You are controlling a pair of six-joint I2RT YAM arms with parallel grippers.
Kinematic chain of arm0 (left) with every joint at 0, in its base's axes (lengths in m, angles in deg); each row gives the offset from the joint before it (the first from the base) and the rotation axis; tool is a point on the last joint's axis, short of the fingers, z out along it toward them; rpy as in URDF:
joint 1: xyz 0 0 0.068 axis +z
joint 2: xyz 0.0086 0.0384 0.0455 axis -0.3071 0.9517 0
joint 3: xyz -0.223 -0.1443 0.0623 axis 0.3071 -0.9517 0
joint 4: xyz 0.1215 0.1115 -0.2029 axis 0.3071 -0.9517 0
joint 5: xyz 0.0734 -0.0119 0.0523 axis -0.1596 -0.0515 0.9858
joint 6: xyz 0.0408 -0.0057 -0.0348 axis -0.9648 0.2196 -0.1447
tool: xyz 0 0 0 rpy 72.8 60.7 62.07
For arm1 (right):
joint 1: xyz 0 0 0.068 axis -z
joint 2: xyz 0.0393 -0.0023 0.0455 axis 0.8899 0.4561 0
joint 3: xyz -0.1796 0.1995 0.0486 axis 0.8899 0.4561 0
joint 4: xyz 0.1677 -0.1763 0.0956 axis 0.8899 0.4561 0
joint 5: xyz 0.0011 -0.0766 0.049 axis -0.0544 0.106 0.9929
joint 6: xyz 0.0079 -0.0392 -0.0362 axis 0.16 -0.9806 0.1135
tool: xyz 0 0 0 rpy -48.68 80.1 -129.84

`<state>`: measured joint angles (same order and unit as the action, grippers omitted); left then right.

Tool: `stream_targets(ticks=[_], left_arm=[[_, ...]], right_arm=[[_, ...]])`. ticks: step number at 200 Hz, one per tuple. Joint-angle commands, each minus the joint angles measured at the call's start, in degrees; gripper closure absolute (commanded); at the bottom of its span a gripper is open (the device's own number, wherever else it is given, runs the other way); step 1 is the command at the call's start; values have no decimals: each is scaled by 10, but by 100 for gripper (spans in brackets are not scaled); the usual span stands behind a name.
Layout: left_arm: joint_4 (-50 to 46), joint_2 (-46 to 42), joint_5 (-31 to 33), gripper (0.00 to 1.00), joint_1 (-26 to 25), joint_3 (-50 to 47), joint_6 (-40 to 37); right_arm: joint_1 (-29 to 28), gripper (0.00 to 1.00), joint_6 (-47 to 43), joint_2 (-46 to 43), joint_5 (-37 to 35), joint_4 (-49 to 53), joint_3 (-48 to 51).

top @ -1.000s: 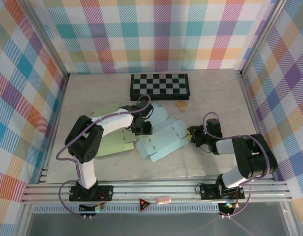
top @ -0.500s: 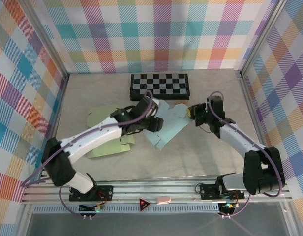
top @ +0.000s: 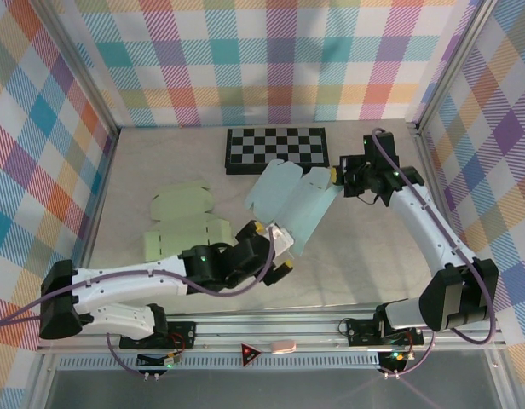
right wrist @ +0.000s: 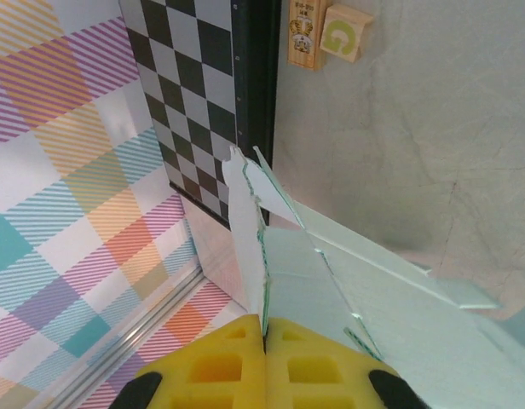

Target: Fold the paper box

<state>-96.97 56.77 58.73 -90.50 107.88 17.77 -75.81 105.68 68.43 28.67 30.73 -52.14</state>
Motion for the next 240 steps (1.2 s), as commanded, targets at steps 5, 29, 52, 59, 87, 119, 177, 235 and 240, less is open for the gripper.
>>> stream_targets(ticks=[5, 29, 52, 59, 87, 119, 177, 235, 240], left_arm=[[96, 22, 88, 0, -15, -14, -45], [151, 68, 110, 0, -27, -17, -56], [199, 104, 131, 0, -28, -14, -34], [203, 114, 130, 0, -30, -5, -30], [201, 178, 194, 0, -45, 58, -61], [225, 253, 252, 0, -46, 100, -122], [257, 300, 301, 3, -21, 141, -197], [232, 310, 317, 73, -8, 184, -228], [232, 307, 319, 81, -8, 186, -233]], right_arm=[[-2, 100, 64, 10, -8, 92, -35], [-2, 100, 80, 13, -8, 101, -51], [-2, 100, 89, 16, -6, 115, -67], [-2, 100, 90, 17, -7, 120, -72], [-2, 100, 97, 15, -9, 131, -84], [-2, 100, 106, 14, -5, 136, -86], [-2, 100, 114, 9, 5, 142, -86], [-2, 100, 102, -1, 13, 140, -83], [-2, 100, 93, -1, 14, 127, -84]])
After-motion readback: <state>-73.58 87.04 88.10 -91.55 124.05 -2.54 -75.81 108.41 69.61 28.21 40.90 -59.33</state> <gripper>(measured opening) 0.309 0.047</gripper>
